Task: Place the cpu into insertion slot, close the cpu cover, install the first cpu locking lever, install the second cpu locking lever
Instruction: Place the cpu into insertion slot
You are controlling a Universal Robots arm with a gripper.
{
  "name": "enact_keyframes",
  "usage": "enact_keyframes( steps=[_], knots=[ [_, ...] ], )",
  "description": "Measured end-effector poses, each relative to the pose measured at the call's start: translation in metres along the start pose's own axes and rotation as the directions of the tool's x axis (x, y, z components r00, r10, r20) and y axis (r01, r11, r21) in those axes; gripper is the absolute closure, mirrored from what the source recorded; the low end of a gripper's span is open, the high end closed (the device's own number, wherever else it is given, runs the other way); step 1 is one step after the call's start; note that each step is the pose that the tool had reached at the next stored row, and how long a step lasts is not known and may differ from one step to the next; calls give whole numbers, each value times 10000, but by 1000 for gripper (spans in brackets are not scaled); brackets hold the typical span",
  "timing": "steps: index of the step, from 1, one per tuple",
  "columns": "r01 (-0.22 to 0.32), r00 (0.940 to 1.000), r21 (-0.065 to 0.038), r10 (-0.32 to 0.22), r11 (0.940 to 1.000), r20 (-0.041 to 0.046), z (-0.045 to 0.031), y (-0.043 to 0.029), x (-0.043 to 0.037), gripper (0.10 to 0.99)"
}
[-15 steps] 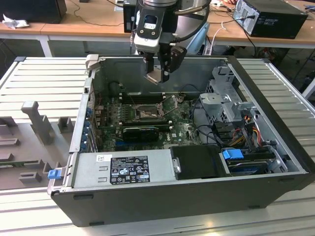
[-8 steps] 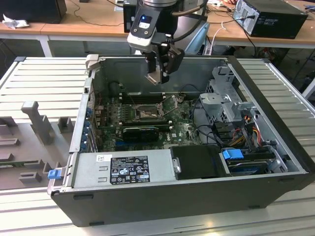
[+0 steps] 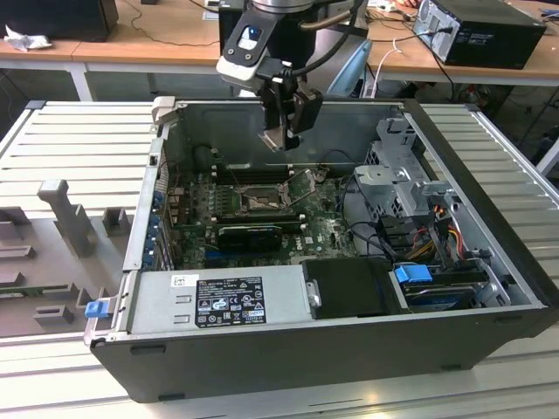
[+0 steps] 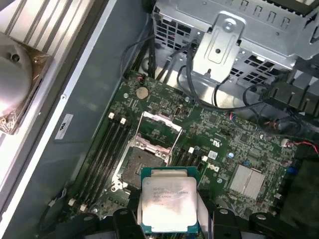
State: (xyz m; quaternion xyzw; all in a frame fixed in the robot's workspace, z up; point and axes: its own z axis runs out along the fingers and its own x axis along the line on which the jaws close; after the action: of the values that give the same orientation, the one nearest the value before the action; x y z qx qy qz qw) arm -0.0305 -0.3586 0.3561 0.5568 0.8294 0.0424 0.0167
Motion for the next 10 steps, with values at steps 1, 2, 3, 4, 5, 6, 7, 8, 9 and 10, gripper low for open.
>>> enact_keyframes(
  steps=[1,2,3,4,5,6,7,8,9,10],
  knots=[
    [-132,9999,-3,132,9999,12,1,0,0,557],
    [-371,9993,-9,371,9993,33,3,0,0,557],
    [-506,9987,-11,506,9987,45,4,0,0,557],
    [-647,9979,-15,647,9979,57,5,0,0,557],
    [-859,9963,-21,859,9963,75,7,0,0,557],
    [-978,9952,-24,978,9952,86,7,0,0,557],
    [-1205,9927,-31,1205,9927,106,9,0,0,557],
    [-1390,9902,-36,1390,9903,122,16,-1,0,557],
    [-1448,9894,-37,1448,9895,128,24,-2,0,557],
    [-1468,9891,-38,1468,9892,130,29,-2,0,557]
  ],
)
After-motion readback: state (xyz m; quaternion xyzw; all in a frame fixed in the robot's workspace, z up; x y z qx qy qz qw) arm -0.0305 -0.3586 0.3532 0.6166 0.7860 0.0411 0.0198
